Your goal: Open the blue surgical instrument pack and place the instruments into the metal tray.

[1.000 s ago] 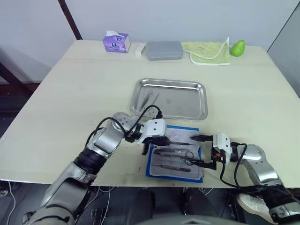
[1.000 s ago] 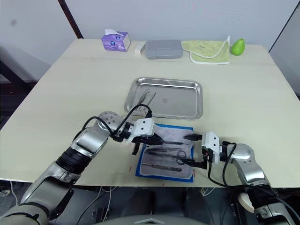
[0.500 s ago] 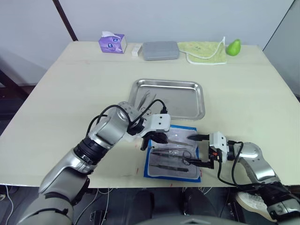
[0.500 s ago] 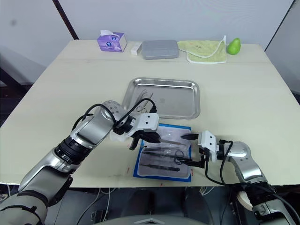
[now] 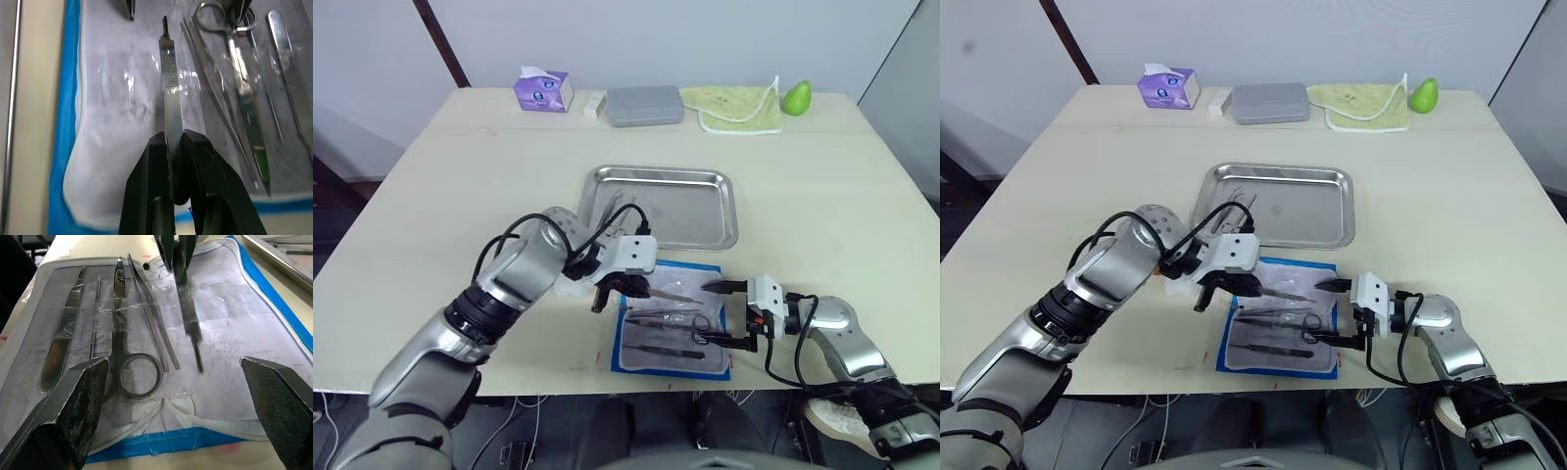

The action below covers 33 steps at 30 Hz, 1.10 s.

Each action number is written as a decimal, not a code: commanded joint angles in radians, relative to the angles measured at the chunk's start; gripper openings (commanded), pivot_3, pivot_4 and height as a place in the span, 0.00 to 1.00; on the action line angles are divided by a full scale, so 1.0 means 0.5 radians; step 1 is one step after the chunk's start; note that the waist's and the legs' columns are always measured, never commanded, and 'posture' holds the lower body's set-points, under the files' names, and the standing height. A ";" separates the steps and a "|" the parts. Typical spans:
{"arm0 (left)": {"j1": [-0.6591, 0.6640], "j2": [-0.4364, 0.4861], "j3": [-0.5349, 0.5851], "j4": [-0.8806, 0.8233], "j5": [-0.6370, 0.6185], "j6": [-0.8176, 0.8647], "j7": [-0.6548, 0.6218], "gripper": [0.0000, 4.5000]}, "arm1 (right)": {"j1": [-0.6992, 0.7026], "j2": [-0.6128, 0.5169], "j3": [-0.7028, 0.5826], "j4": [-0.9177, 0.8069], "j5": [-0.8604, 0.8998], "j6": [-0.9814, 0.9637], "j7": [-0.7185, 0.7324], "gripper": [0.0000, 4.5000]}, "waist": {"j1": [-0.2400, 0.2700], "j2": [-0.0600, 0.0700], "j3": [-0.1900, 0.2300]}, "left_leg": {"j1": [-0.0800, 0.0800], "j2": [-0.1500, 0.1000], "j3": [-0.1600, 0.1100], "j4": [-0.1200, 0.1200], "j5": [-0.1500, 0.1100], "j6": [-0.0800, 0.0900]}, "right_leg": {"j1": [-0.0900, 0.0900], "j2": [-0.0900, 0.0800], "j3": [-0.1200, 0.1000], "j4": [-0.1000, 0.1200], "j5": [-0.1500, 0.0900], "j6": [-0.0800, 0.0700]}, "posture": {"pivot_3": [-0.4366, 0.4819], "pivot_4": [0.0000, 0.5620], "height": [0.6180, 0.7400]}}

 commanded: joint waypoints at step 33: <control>0.441 -0.152 1.133 -0.560 -0.725 0.831 1.111 0.01 | 0.001 -0.110 0.106 0.297 -0.167 0.077 0.055 1.00 | 0.033 -0.011 -0.005 | 0.006 0.000 0.001 -0.008 0.000 0.000 | 0.002 -0.006 0.001 0.000 0.000 0.000 | 0.48 0.27 1.00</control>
